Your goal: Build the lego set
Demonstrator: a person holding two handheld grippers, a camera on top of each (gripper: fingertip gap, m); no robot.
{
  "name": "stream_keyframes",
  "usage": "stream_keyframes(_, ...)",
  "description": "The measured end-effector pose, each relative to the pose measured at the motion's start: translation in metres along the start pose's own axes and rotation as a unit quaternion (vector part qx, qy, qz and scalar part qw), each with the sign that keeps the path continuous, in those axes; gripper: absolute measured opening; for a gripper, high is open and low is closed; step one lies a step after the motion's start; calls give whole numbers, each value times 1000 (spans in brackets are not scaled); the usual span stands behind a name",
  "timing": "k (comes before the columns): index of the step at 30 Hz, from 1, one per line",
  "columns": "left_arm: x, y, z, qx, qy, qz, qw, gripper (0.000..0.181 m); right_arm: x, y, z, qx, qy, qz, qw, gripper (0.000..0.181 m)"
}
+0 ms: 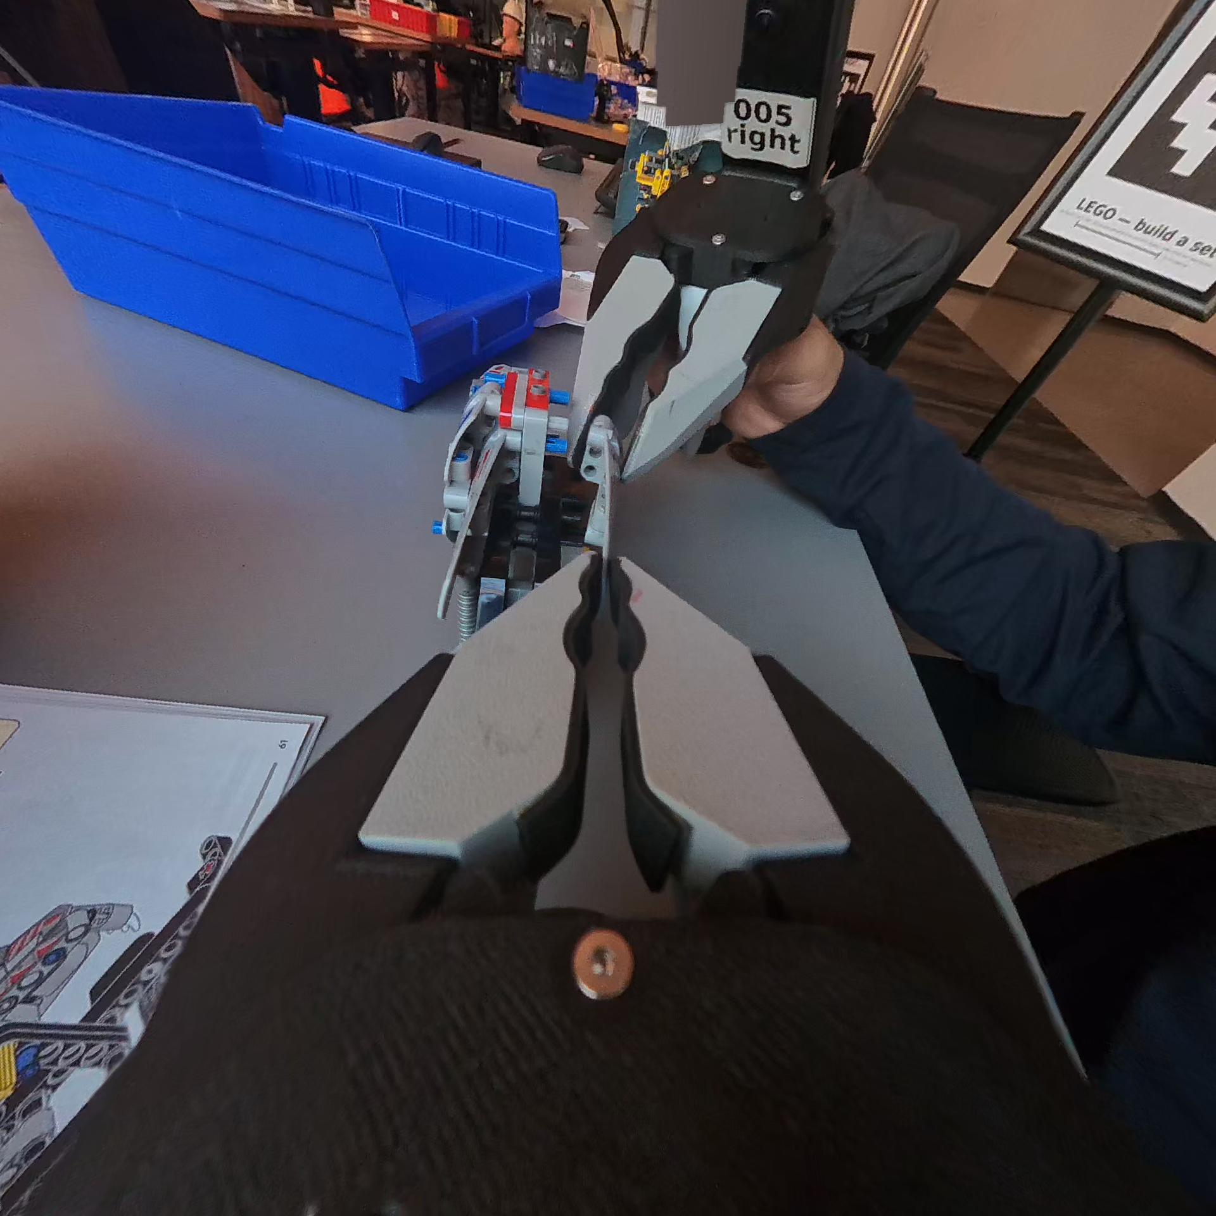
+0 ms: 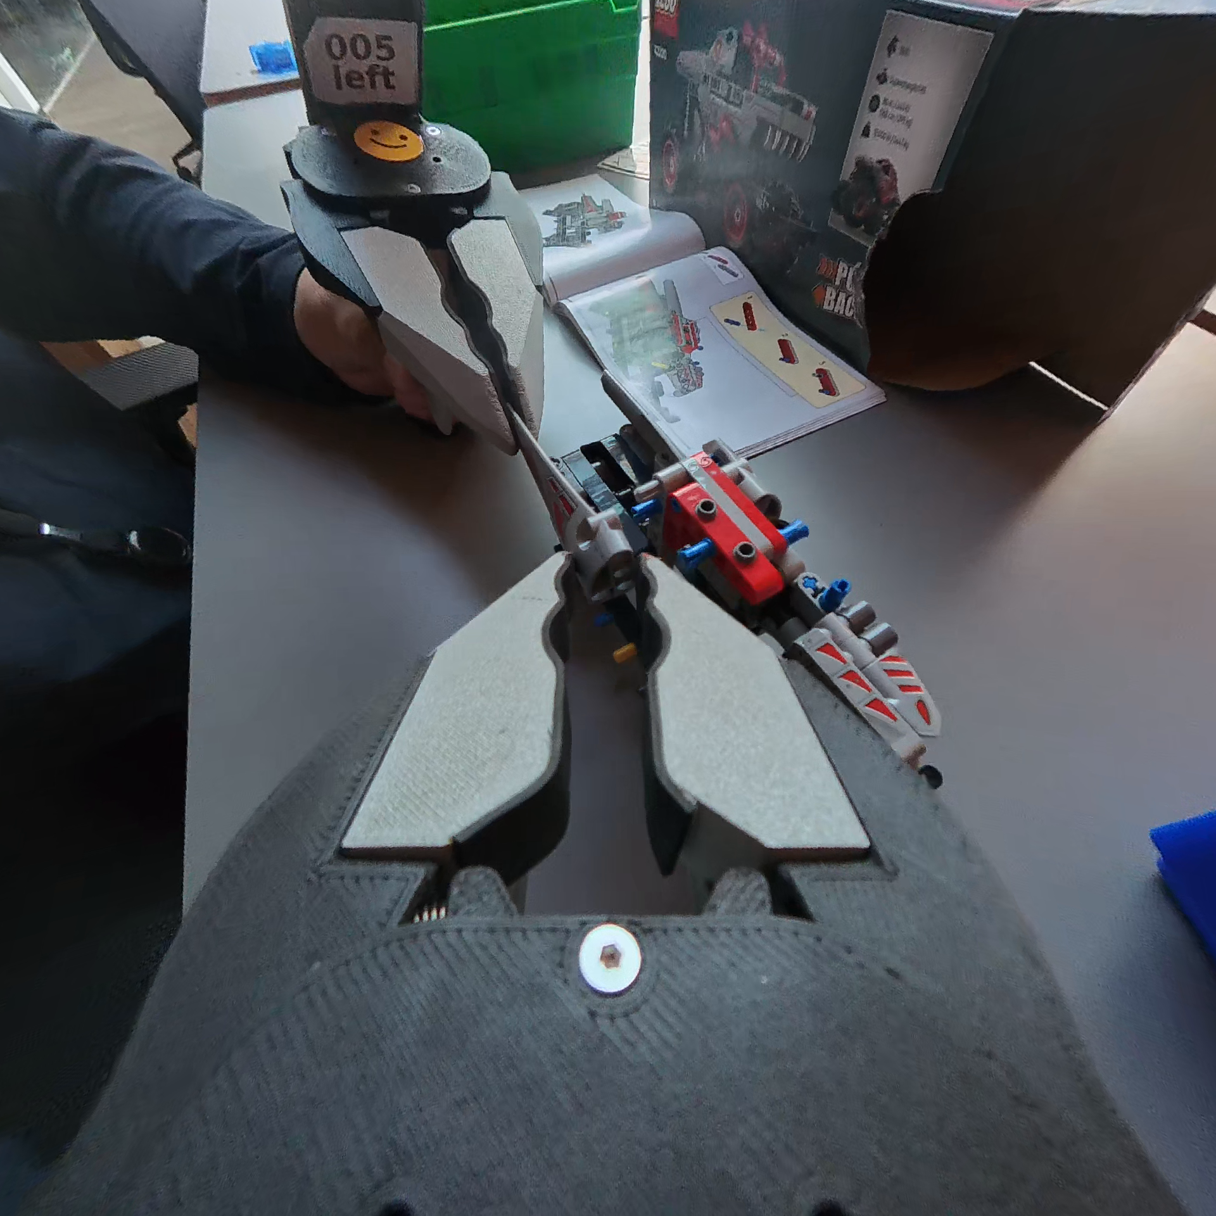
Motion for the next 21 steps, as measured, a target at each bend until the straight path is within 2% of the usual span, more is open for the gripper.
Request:
stream_keyframes(8, 1, 1, 4, -20, 0, 7, 1000, 0, -1, -3, -1, 17, 6, 2, 1000, 16)
stream_keyframes(17, -1, 5, 0, -14, -46, 13, 999, 0, -3, -6, 4, 28, 42, 2, 999, 16)
stream_keyframes(21, 1, 6, 5, -11, -21, 13, 1000, 0, -1, -6, 4, 30, 44, 7, 999, 13)
Point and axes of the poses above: each gripper's, where its closed fingertips meet, y back along the fingers, x out of its underside, z = x × y across the jaws, the point moved 9 cm from there along y, back along the fingers, and after that the axes turned 10 degrees about -z, right-handed, at the moved point
